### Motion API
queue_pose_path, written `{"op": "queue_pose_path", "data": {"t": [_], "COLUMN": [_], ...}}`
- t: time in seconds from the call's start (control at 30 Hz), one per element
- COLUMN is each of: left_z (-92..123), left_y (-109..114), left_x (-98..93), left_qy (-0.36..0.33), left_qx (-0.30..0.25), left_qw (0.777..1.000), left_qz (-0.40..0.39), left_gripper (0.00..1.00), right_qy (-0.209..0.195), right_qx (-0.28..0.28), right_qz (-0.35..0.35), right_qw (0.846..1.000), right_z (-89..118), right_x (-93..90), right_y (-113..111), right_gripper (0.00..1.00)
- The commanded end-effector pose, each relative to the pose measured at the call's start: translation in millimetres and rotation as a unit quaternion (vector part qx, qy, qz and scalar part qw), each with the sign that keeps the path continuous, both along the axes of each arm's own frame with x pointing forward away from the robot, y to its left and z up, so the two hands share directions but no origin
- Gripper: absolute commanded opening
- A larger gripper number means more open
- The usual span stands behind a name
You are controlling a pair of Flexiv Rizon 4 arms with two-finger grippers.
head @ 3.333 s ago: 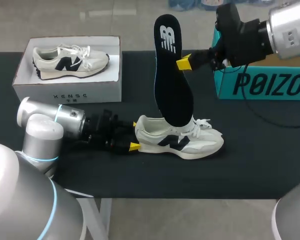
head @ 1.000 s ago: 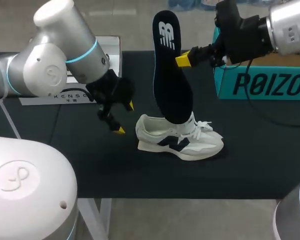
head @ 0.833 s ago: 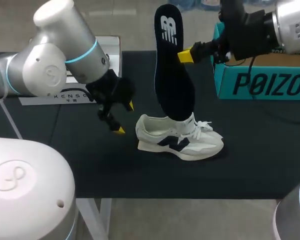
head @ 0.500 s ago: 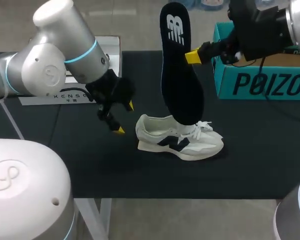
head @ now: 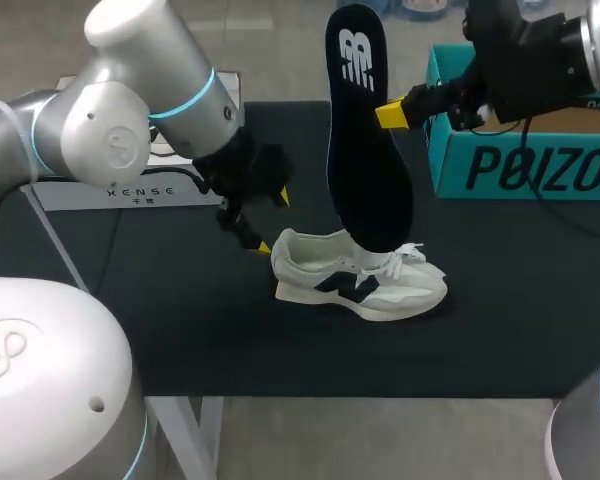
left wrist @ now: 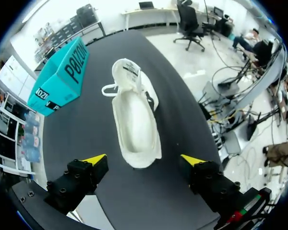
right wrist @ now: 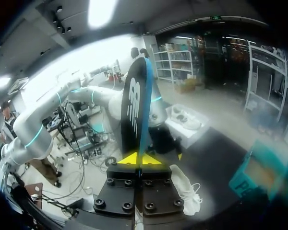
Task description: Take the shoe out of the shoebox, open the shoe tongue, remove and reinsert the insole, then place the shoe into the shoebox
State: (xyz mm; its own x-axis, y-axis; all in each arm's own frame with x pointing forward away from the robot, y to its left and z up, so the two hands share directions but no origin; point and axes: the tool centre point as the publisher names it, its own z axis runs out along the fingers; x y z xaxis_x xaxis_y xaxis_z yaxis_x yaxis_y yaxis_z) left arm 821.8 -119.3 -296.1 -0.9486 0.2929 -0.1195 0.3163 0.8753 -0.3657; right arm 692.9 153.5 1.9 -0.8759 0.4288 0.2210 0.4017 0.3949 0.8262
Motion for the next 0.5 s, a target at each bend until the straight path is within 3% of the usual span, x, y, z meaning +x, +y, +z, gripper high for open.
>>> {"op": "queue_pose_path", "data": {"t": [0.03,0.5], "left_z": [-8.3,-65.6], "left_y": [-31.2,-83.1], "left_x": [17.9,50.2], "left_qy": [0.006,0.023], "left_qx": [0.017,0.028], "left_qw": [1.0,0.999], "left_qz": [-0.008,0.002], "left_gripper": [1.0,1.0], "right_qy": [0.001,0.001], "right_qx": [-0.001,-0.001], "right_qz": [-0.001,-0.001], "right_qw": [1.0,1.0], "right_z": [-0.8,-0.8], "right_x": [1.8,1.8], "right_y": [2.8,2.8], "right_gripper": [0.0,0.0]}}
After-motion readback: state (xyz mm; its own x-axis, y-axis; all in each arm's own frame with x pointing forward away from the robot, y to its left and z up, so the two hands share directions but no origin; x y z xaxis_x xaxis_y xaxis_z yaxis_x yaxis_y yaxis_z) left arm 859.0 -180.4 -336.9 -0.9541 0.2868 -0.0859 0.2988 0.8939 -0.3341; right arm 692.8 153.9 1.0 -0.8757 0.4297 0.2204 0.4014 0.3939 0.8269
